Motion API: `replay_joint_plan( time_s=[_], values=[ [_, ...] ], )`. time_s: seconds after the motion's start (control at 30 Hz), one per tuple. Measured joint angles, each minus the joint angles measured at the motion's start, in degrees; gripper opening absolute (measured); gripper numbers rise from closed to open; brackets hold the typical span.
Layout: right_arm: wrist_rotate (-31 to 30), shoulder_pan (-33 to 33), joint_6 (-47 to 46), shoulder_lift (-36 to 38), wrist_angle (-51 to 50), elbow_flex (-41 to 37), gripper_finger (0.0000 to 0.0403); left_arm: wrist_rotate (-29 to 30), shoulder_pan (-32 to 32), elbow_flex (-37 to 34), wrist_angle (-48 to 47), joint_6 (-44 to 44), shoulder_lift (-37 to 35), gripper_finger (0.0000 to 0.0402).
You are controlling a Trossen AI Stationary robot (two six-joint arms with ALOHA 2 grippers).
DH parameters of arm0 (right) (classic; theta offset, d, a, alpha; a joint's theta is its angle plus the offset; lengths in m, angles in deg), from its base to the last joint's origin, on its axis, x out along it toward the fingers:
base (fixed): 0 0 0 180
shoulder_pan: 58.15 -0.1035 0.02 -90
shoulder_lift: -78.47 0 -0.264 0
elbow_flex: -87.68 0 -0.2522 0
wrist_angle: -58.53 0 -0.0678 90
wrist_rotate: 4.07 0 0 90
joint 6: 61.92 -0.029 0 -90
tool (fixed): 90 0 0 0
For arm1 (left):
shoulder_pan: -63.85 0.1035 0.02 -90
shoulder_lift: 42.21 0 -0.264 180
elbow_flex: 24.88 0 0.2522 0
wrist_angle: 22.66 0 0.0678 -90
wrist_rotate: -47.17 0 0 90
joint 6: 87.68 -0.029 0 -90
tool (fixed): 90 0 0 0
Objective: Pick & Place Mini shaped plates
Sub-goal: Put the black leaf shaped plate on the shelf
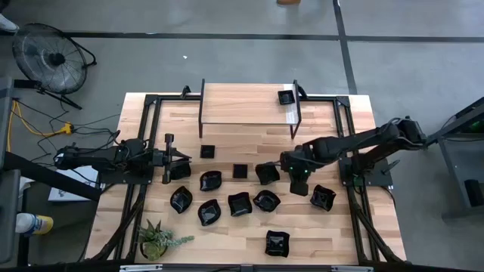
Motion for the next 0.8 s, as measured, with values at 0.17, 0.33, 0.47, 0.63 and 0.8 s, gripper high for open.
replay_joint_plan(
  time_s=[0.17, 0.33, 0.47, 0.63, 0.8],
  values=[
    [-3.4, -0.8, -4.6, 0.0, 0.6, -3.7, 0.0078, 0.0, 0.0, 0.0, 0.0, 0.0, 0.0, 0.0056],
    [-6.8, -2.0, -7.2, -0.2, 1.2, -6.1, 0.0082, 0.0, 0.0, 0.0, 0.0, 0.0, 0.0, 0.0056],
    [-8.3, -2.5, -7.6, -1.7, 1.4, -6.2, 0.0106, 0.0, 0.0, 0.0, 0.0, 0.0, 0.0, 0.0056],
    [-9.1, -2.8, -6.9, -4.5, 1.7, -6.2, 0.0158, 0.0, 0.0, 0.0, 0.0, 0.0, 0.0, 0.0056],
    [-9.0, -2.8, -6.5, -7.7, 3.3, -6.2, 0.0195, 0.0, 0.0, 0.0, 0.0, 0.0, 0.0, 0.0056]
  ],
)
